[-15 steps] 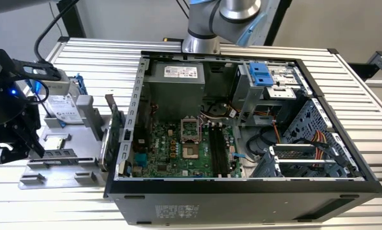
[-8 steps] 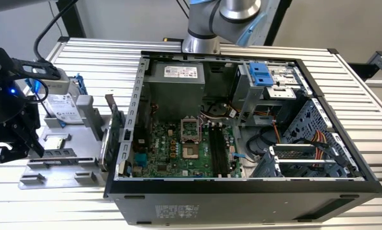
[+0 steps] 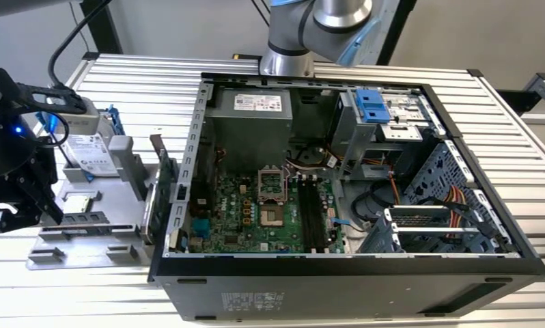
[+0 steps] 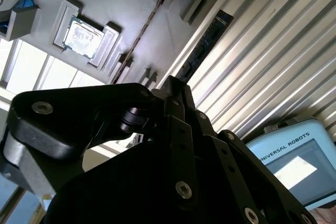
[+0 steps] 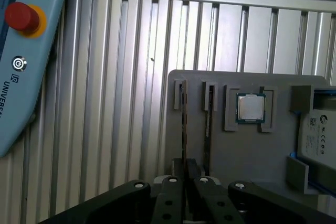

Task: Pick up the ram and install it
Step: 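Pick up the ram and move it above insertion slot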

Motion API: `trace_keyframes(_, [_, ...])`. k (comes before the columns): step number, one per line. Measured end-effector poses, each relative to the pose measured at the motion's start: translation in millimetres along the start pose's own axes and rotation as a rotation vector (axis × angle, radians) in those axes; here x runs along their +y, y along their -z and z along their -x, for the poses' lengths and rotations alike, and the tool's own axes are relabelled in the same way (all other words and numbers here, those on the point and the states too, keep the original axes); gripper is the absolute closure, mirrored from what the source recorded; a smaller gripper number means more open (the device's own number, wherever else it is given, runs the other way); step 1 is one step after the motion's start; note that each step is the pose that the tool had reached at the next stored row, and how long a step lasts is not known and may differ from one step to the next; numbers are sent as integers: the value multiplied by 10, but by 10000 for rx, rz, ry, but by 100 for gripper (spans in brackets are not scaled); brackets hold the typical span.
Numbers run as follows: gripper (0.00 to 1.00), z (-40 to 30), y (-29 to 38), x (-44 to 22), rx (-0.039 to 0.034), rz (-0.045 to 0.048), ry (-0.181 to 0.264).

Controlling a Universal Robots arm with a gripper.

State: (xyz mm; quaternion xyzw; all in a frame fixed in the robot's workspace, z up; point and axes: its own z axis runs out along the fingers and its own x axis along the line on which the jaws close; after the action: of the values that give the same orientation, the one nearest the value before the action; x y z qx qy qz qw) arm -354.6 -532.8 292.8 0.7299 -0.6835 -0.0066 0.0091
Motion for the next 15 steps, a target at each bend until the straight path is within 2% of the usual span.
trace_keyframes(7, [100,0,30,1,-6,2,-229])
trace_keyframes(15, [100,0,88,2,-10,-1,-279])
